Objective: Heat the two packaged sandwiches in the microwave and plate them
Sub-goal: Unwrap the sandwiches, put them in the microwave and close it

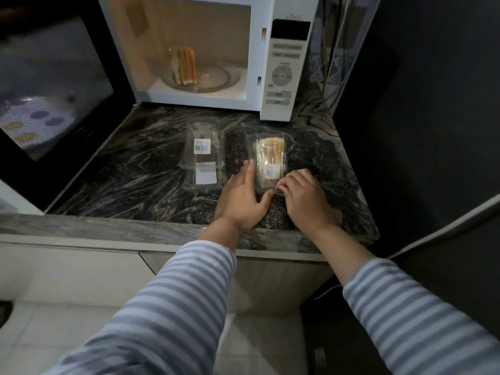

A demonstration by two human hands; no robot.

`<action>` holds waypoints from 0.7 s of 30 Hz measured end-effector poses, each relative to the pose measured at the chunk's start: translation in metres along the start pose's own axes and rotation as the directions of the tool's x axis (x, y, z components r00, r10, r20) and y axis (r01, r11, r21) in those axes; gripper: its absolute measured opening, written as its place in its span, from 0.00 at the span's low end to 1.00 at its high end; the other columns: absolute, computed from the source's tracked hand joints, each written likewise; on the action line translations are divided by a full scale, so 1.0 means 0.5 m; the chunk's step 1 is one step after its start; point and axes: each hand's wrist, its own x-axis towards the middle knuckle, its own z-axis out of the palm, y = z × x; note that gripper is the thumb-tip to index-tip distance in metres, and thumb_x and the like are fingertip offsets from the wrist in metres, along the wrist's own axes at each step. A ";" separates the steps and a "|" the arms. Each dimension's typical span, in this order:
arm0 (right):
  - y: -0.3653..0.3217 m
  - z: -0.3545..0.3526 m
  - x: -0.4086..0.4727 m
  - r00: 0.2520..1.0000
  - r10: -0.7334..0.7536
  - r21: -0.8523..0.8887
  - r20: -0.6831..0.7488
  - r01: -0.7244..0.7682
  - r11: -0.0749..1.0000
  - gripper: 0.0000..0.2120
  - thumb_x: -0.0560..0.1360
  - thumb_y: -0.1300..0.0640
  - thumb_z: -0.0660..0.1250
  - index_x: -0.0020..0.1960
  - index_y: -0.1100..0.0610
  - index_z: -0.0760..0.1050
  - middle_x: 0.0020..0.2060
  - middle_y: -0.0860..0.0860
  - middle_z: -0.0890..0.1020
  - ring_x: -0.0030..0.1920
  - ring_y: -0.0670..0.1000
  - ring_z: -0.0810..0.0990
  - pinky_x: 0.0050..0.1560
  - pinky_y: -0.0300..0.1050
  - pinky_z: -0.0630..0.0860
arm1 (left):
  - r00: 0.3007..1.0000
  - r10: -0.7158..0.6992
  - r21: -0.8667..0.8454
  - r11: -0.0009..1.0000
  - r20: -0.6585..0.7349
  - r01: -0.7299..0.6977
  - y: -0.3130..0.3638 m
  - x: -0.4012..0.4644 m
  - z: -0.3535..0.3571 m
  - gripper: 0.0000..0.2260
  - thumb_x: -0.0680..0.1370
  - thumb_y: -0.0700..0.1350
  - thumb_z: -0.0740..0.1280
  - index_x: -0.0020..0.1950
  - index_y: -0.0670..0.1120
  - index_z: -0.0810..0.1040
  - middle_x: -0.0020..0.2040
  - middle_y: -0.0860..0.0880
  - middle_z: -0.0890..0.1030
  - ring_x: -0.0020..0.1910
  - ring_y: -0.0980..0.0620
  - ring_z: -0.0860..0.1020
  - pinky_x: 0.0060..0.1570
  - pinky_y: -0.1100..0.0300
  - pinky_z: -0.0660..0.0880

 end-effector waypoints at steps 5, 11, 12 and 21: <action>-0.001 0.000 0.000 0.999 -0.029 0.016 -0.019 0.029 0.999 0.13 0.78 0.59 0.56 0.42 0.61 0.77 0.40 0.55 0.79 0.45 0.56 0.76 0.46 0.49 0.75 | 1.000 -0.025 0.029 0.999 0.010 0.024 0.002 0.002 0.002 0.36 0.79 0.60 0.56 0.79 0.46 0.44 0.80 0.49 0.50 0.78 0.50 0.52 0.75 0.58 0.47; 0.002 0.004 0.001 0.999 -0.033 0.017 -0.008 0.033 0.999 0.12 0.77 0.61 0.57 0.42 0.61 0.77 0.40 0.54 0.79 0.45 0.55 0.76 0.46 0.50 0.75 | 0.997 -0.077 0.026 0.997 0.011 0.076 0.014 -0.003 -0.005 0.34 0.79 0.58 0.57 0.79 0.50 0.45 0.79 0.48 0.55 0.77 0.50 0.53 0.74 0.57 0.49; 0.002 0.005 0.001 0.999 -0.036 0.016 -0.006 0.036 0.999 0.12 0.77 0.60 0.57 0.42 0.61 0.77 0.40 0.54 0.79 0.45 0.55 0.76 0.47 0.50 0.75 | 0.995 -0.094 0.028 0.995 0.020 0.093 0.015 -0.001 -0.004 0.34 0.78 0.59 0.57 0.79 0.51 0.45 0.79 0.48 0.56 0.77 0.50 0.54 0.75 0.57 0.50; -0.003 0.004 0.002 0.997 -0.038 -0.005 -0.062 0.038 0.999 0.14 0.78 0.58 0.56 0.42 0.63 0.78 0.40 0.55 0.80 0.45 0.56 0.77 0.47 0.47 0.76 | 0.989 -0.140 0.050 0.989 0.037 0.138 0.015 0.005 0.001 0.34 0.77 0.61 0.56 0.79 0.56 0.44 0.79 0.48 0.56 0.77 0.50 0.55 0.75 0.56 0.51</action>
